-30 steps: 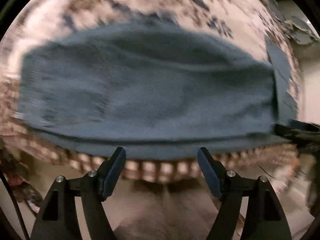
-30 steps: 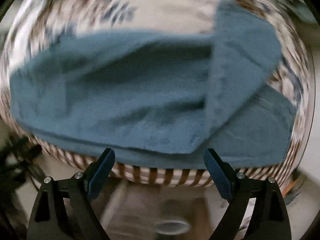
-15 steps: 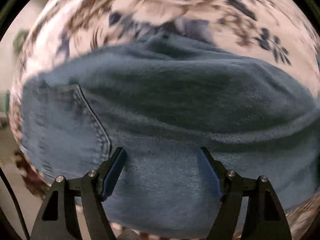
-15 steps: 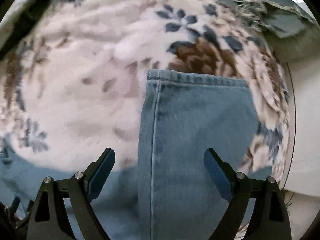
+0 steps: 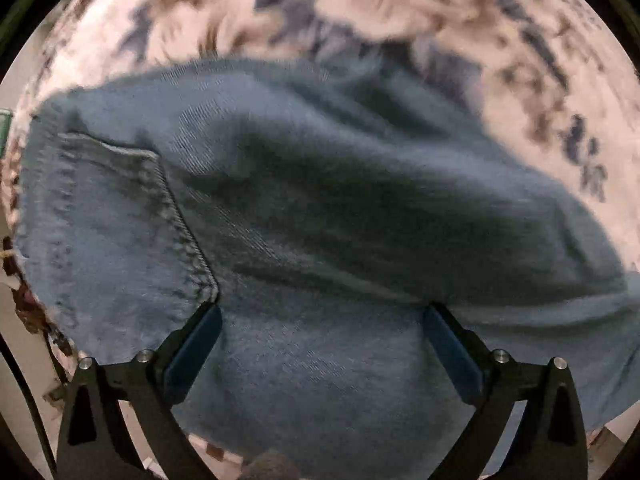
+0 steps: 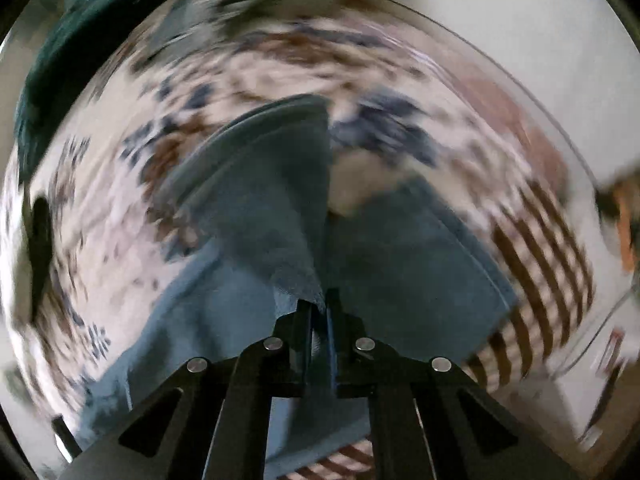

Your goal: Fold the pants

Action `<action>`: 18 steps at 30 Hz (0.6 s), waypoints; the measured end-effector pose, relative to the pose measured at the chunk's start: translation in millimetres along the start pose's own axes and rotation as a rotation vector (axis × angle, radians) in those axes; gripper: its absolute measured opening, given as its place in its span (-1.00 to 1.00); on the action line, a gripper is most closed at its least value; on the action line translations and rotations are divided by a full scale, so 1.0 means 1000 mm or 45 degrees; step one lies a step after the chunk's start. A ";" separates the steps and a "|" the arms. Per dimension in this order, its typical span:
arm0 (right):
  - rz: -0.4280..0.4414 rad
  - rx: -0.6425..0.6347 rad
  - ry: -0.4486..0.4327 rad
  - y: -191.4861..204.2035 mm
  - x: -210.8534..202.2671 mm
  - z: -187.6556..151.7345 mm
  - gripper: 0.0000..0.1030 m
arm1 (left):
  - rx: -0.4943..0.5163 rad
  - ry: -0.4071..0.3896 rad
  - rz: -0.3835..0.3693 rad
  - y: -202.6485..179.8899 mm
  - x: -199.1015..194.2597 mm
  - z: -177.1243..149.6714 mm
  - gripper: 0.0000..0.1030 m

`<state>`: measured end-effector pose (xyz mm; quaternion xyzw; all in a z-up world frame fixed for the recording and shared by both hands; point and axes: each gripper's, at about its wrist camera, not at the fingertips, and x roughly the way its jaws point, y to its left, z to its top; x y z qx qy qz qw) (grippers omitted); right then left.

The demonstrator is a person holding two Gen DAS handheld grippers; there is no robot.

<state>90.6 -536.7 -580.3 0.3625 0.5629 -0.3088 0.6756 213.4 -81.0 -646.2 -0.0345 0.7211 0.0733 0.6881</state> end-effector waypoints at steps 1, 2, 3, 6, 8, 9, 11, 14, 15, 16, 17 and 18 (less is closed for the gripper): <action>0.017 0.058 0.012 -0.019 0.003 -0.002 -0.89 | 0.018 -0.024 -0.015 -0.005 -0.008 -0.003 1.00; 0.027 0.098 0.013 -0.034 0.005 -0.003 -0.89 | 0.041 -0.042 -0.026 -0.010 -0.015 -0.007 1.00; 0.041 0.155 0.023 -0.051 0.009 -0.007 -0.90 | 0.073 -0.055 -0.047 -0.017 -0.023 -0.012 1.00; 0.084 0.257 0.049 -0.078 0.018 -0.016 -0.91 | 0.164 -0.065 -0.082 -0.037 -0.035 -0.030 1.00; 0.115 0.311 0.058 -0.092 0.016 -0.024 -0.91 | 0.220 -0.070 -0.088 -0.047 -0.038 -0.042 1.00; 0.125 0.318 0.053 -0.093 0.013 -0.029 -0.91 | 0.248 -0.068 -0.081 -0.052 -0.039 -0.049 1.00; 0.135 0.303 0.033 -0.095 0.001 -0.036 -0.91 | 0.284 -0.060 -0.086 -0.058 -0.039 -0.060 1.00; 0.096 0.277 0.072 -0.099 0.007 -0.040 -0.91 | 0.330 -0.053 -0.078 -0.066 -0.039 -0.077 1.00; 0.093 0.266 0.112 -0.099 0.017 -0.040 -0.91 | 0.335 -0.049 -0.071 -0.064 -0.037 -0.079 1.00; 0.056 0.228 0.178 -0.100 0.032 -0.040 -0.90 | 0.335 -0.045 -0.065 -0.066 -0.037 -0.088 1.00; 0.025 0.221 0.218 -0.102 0.042 -0.040 -0.83 | 0.329 -0.040 -0.058 -0.075 -0.038 -0.105 1.00; 0.015 0.208 0.253 -0.101 0.049 -0.038 -0.70 | 0.316 -0.039 -0.049 -0.072 -0.037 -0.107 1.00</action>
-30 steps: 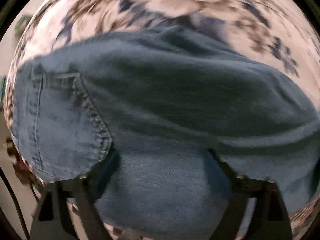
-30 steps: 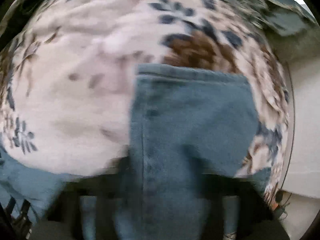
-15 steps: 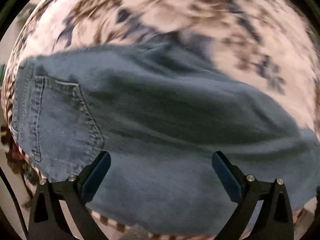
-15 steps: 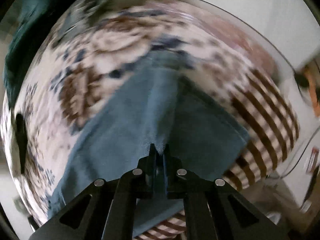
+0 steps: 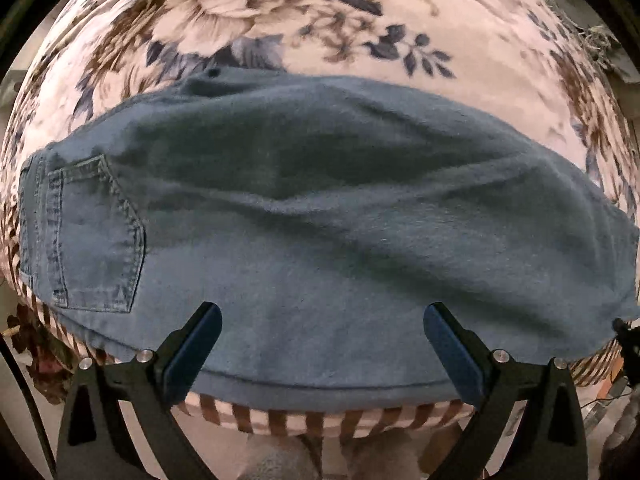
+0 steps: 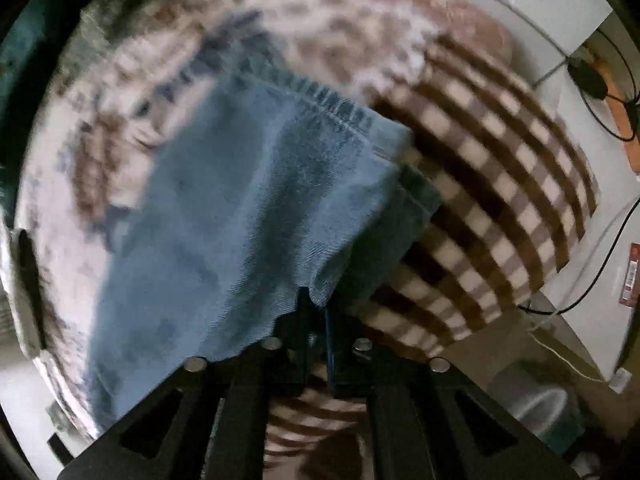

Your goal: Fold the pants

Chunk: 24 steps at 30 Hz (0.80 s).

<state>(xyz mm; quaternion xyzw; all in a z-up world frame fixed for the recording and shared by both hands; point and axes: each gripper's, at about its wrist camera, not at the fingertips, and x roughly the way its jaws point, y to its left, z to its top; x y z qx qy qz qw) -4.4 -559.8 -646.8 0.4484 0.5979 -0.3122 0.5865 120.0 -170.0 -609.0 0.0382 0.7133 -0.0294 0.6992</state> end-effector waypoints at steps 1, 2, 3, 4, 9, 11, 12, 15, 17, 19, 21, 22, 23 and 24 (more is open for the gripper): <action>-0.018 -0.025 0.039 0.002 0.005 0.002 -0.61 | -0.012 -0.011 0.011 -0.007 -0.001 -0.014 1.00; -0.026 -0.041 0.049 0.003 0.004 0.001 -0.54 | -0.026 -0.030 0.023 -0.002 -0.003 -0.017 1.00; -0.010 -0.052 0.037 0.005 0.000 -0.001 -0.33 | -0.036 -0.049 0.034 0.013 -0.003 -0.023 1.00; 0.002 -0.068 0.022 0.008 -0.005 -0.005 -0.07 | -0.055 -0.073 0.051 0.022 -0.006 -0.027 1.00; 0.036 -0.144 0.061 0.043 -0.015 -0.051 0.07 | -0.199 -0.089 0.033 0.073 -0.015 -0.043 1.00; 0.067 -0.230 0.132 0.072 -0.009 -0.083 0.07 | -0.258 -0.078 0.044 0.102 -0.016 -0.049 1.00; 0.089 -0.273 0.161 0.089 -0.007 -0.099 0.07 | -0.277 -0.075 0.050 0.116 -0.017 -0.052 1.00; 0.160 -0.383 0.253 0.141 0.004 -0.153 0.07 | -0.340 -0.082 0.085 0.169 -0.020 -0.060 1.00; 0.201 -0.397 0.315 0.167 0.016 -0.186 0.07 | -0.390 -0.091 0.100 0.211 -0.020 -0.063 1.00; 0.239 -0.374 0.384 0.188 0.032 -0.216 0.07 | -0.431 -0.086 0.131 0.247 -0.022 -0.041 1.00; 0.263 -0.325 0.435 0.206 0.051 -0.242 0.07 | -0.494 -0.098 0.152 0.290 -0.020 -0.034 1.00; 0.272 -0.295 0.443 0.210 0.059 -0.253 0.07 | -0.523 -0.103 0.149 0.304 -0.018 -0.025 1.00; 0.279 -0.258 0.441 0.215 0.067 -0.262 0.07 | -0.550 -0.102 0.136 0.321 -0.016 -0.018 1.00; 0.288 -0.224 0.444 0.222 0.075 -0.268 0.07 | -0.586 -0.093 0.121 0.341 -0.011 -0.017 1.00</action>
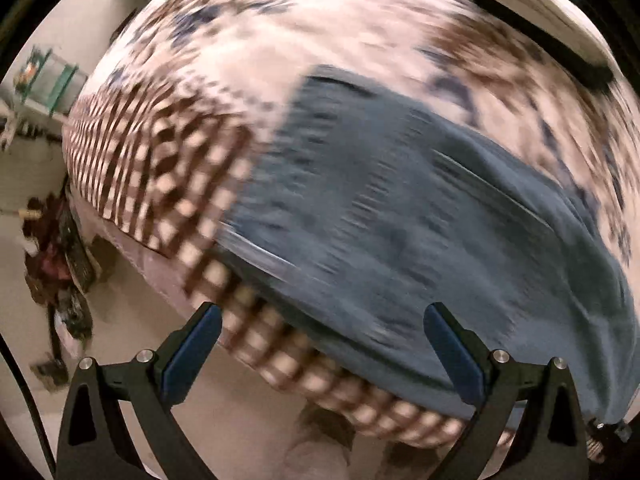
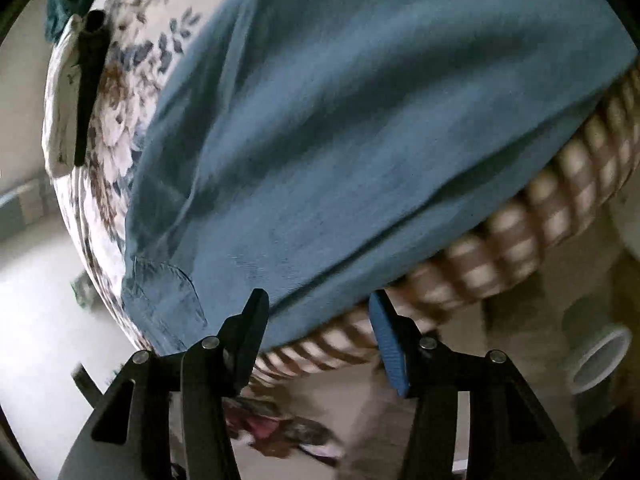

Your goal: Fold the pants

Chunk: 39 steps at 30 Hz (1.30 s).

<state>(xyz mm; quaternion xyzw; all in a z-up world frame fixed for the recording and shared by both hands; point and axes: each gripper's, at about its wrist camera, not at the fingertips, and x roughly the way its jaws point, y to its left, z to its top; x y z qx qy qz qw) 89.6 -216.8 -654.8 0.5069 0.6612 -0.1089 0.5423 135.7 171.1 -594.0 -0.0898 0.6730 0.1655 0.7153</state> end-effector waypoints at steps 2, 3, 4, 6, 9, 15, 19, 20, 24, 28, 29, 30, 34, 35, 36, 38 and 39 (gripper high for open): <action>0.050 0.057 0.005 0.006 0.019 -0.006 0.07 | -0.045 0.012 -0.040 0.023 0.004 0.011 0.99; 0.088 0.079 0.007 0.006 0.026 -0.010 0.07 | -0.067 0.016 -0.053 0.031 0.004 0.012 0.98; 0.118 0.095 0.009 0.011 0.036 -0.010 0.06 | -0.088 0.023 -0.071 0.039 0.010 0.021 0.98; 0.144 0.118 -0.001 0.019 0.047 -0.013 0.05 | -0.140 0.030 -0.133 0.058 0.020 0.034 0.97; 0.114 0.142 -0.022 0.026 0.059 -0.013 -0.18 | -0.208 0.072 -0.215 0.073 0.042 0.047 0.91; 0.121 0.221 -0.073 0.024 0.064 -0.011 -0.89 | -0.235 0.008 -0.234 0.071 0.049 0.050 -0.37; 0.077 0.154 -0.112 0.030 0.050 -0.014 -0.94 | -0.140 -0.114 -0.177 0.045 0.017 0.038 -0.78; 0.062 0.130 -0.122 0.034 0.045 -0.017 -0.94 | -0.144 -0.116 -0.184 0.047 0.014 0.039 -0.78; 0.008 0.044 -0.114 0.046 0.034 -0.032 -0.95 | -0.191 -0.091 -0.220 0.065 0.016 0.042 -0.78; -0.026 0.019 -0.088 0.049 0.028 -0.043 -0.95 | -0.154 -0.088 -0.217 0.061 -0.002 0.041 -0.78; -0.036 0.004 -0.080 0.049 0.028 -0.045 -0.95 | -0.148 -0.090 -0.212 0.062 -0.003 0.040 -0.78; -0.043 -0.003 -0.071 0.048 0.030 -0.046 -0.95 | -0.139 -0.090 -0.210 0.062 -0.003 0.038 -0.77; -0.087 -0.001 -0.041 0.040 0.047 -0.046 -0.94 | -0.118 -0.055 -0.172 0.062 0.011 0.030 -0.76; -0.096 -0.001 -0.030 0.038 0.053 -0.043 -0.94 | -0.110 -0.019 -0.169 0.060 0.021 0.030 -0.75; -0.101 0.007 -0.009 0.036 0.060 -0.039 -0.89 | -0.120 -0.001 -0.157 0.060 0.026 0.032 -0.67; -0.096 0.023 0.038 0.032 0.069 -0.029 -0.86 | -0.138 -0.013 -0.145 0.060 0.019 0.033 -0.60; -0.084 0.011 0.055 0.032 0.070 -0.026 -0.80 | -0.118 -0.033 -0.132 0.055 0.010 0.032 -0.57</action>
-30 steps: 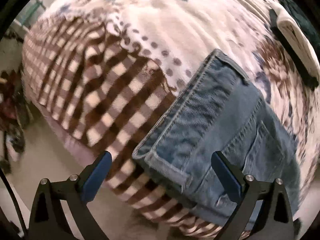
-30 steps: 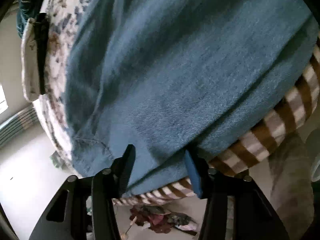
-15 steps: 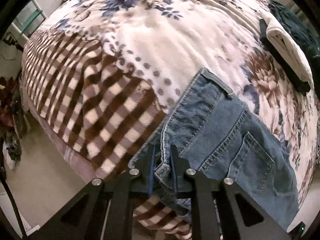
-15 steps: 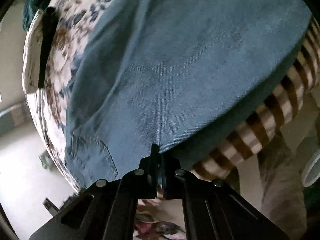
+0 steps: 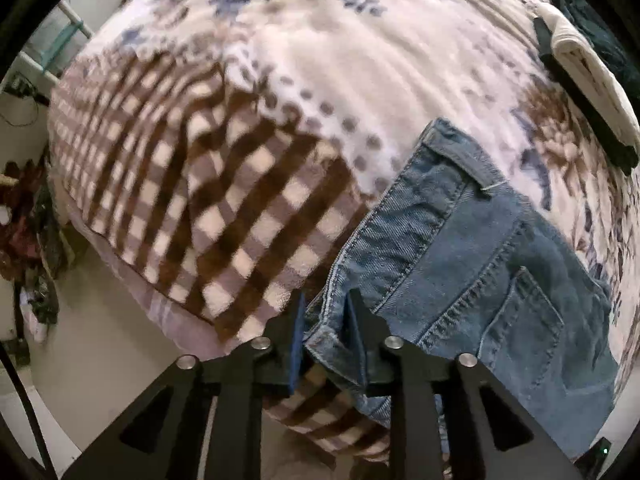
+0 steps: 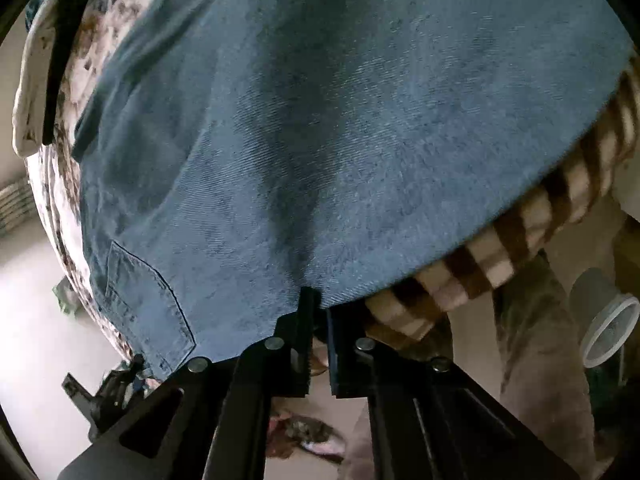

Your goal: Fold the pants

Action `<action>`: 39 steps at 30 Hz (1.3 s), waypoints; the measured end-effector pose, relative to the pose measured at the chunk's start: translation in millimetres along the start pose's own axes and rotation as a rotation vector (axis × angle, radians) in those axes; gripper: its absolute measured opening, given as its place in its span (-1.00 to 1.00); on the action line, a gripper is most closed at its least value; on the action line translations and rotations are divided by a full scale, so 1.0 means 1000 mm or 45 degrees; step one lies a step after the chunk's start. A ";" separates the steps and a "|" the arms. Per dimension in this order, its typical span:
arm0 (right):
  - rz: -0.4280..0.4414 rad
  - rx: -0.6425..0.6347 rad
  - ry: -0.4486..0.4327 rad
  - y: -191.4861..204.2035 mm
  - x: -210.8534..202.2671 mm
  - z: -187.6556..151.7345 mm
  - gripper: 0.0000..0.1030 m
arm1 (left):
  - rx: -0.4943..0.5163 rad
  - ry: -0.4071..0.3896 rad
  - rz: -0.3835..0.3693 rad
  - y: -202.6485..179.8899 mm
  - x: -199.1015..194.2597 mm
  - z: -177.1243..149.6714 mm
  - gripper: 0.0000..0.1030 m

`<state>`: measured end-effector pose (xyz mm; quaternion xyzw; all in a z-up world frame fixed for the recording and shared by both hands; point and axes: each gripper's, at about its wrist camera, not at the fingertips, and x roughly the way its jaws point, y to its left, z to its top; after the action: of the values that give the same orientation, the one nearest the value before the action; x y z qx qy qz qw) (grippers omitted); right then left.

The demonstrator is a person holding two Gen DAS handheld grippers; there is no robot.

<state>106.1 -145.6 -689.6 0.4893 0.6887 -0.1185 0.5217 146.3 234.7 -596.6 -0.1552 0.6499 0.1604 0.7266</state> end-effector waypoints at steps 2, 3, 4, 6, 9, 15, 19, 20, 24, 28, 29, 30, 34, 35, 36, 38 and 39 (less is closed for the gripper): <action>0.016 -0.060 0.008 0.000 -0.007 0.003 -0.31 | 0.105 -0.053 0.025 -0.021 -0.020 -0.004 -0.24; 0.024 -0.096 -0.007 -0.002 -0.014 0.002 0.06 | 0.171 -0.078 0.034 -0.034 -0.030 -0.009 0.32; 0.026 -0.128 -0.033 -0.004 -0.026 0.002 0.16 | 0.245 -0.100 0.047 -0.051 -0.039 -0.016 0.84; 0.036 -0.148 -0.072 -0.013 -0.045 0.003 0.16 | 0.360 -0.144 0.029 -0.083 -0.053 -0.030 0.91; 0.068 -0.063 -0.202 -0.051 -0.093 0.018 0.16 | 0.520 -0.143 -0.036 -0.149 -0.061 -0.058 0.91; 0.041 0.257 -0.601 -0.179 -0.212 0.080 0.16 | 0.708 -0.052 -0.060 -0.269 -0.049 -0.111 0.91; 0.009 0.450 -0.796 -0.265 -0.279 0.134 0.15 | 0.776 -0.037 -0.012 -0.336 -0.040 -0.138 0.91; 0.010 0.489 -0.823 -0.287 -0.290 0.153 0.15 | 0.791 -0.035 0.009 -0.348 -0.034 -0.147 0.91; 0.064 0.519 -0.747 -0.326 -0.284 0.207 -0.43 | 0.820 0.055 0.070 -0.398 -0.001 -0.171 0.91; 0.028 0.497 -0.748 -0.330 -0.276 0.220 -0.82 | 0.820 0.097 0.112 -0.415 0.017 -0.180 0.91; -0.019 0.477 -0.762 -0.326 -0.276 0.218 -0.82 | 0.812 0.095 0.114 -0.415 0.017 -0.179 0.91; -0.058 0.449 -0.754 -0.319 -0.269 0.214 -0.81 | 0.798 0.093 0.122 -0.412 0.017 -0.177 0.91; -0.205 0.362 -0.624 -0.301 -0.262 0.226 -0.61 | 0.726 0.095 0.133 -0.393 0.012 -0.163 0.91; -0.233 0.355 -0.576 -0.293 -0.266 0.227 -0.58 | 0.696 0.086 0.133 -0.385 0.008 -0.155 0.91; -0.256 0.321 -0.551 -0.278 -0.273 0.225 -0.44 | 0.670 0.074 0.129 -0.378 0.003 -0.148 0.91; -0.283 0.186 -0.550 -0.230 -0.286 0.217 -0.12 | 0.604 0.028 0.146 -0.358 -0.006 -0.127 0.91; -0.278 0.103 -0.530 -0.202 -0.286 0.212 -0.03 | 0.577 0.014 0.152 -0.350 -0.009 -0.119 0.91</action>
<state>66.2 -545.6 -612.3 0.3974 0.6098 -0.2998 0.6167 191.4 -132.1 -594.0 0.0497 0.6813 0.0522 0.7285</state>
